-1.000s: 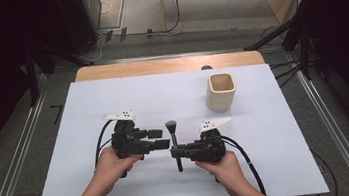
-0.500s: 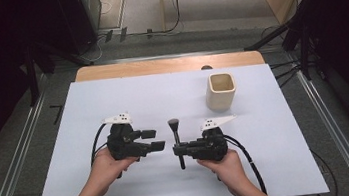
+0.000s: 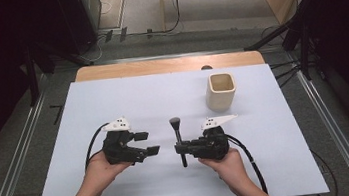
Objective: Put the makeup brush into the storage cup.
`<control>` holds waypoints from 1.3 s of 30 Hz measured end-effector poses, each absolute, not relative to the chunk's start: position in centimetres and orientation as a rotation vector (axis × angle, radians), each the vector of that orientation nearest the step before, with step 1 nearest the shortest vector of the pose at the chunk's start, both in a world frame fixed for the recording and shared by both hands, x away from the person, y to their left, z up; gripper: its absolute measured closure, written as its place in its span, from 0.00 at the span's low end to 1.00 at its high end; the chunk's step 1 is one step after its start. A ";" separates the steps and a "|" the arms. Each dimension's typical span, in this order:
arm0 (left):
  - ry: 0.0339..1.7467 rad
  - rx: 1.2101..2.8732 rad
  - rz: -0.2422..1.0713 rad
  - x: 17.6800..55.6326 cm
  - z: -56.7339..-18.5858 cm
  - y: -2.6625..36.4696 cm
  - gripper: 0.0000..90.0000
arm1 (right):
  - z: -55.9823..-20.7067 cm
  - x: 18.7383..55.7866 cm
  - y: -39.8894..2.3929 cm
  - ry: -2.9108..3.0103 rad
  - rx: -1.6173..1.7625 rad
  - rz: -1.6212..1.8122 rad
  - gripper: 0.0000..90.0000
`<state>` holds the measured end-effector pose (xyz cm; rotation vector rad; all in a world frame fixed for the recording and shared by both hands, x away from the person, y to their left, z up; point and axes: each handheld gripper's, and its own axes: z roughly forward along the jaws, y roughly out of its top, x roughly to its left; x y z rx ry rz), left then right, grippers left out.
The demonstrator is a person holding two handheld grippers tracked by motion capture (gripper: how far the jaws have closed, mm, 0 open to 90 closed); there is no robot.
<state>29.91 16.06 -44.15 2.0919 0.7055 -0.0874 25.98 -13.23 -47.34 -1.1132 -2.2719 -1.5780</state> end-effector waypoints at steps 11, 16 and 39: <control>0.631 2.214 0.052 29.0 -44.6 16.4 0.28 | -47.2 26.0 -13.3 -2.289 -1.121 -1.572 0.88; 0.610 2.245 0.071 28.7 -44.8 16.7 0.26 | -47.1 26.0 -13.4 -2.293 -1.126 -1.573 0.88; 0.613 2.351 0.100 27.6 -45.8 18.1 0.21 | -46.8 26.0 -13.5 -2.346 -1.121 -1.570 0.88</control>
